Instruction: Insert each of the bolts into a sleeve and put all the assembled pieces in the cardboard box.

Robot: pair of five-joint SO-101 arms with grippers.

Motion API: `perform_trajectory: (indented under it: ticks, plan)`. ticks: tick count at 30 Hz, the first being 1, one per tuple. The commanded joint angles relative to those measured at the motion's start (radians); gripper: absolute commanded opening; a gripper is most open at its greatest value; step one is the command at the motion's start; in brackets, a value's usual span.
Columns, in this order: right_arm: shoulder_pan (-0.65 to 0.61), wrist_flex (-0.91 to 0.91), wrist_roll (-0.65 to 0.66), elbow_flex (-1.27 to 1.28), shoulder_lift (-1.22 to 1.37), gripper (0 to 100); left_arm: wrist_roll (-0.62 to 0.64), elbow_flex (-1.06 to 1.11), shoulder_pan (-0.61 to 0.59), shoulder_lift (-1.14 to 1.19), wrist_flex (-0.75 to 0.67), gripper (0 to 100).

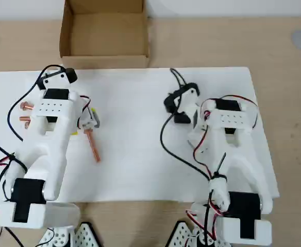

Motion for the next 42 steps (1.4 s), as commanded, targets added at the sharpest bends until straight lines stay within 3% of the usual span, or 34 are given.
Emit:
perform_trajectory:
  ticks: [1, 18, 26, 37, 42]
  plan:
    - [-0.012, -0.003, 0.014, -0.039, 0.004, 24.0, 0.0, -0.005, -0.012, -0.012, 0.0, 22]
    - [-0.015, -0.137, 0.025, 0.068, 0.012, 23.9, 0.0, -0.005, -0.014, -0.012, 0.002, 22]
    - [-0.01, -0.186, 0.075, 0.064, 0.165, 23.9, -0.002, -0.003, -0.014, -0.012, 0.003, 22]
    - [-0.015, -0.123, 0.075, -0.027, 0.166, 23.8, -0.002, -0.003, -0.014, -0.012, 0.003, 22]
    - [-0.013, -0.078, 0.075, -0.062, 0.119, 15.4, -0.002, -0.003, -0.014, -0.012, 0.003, 22]
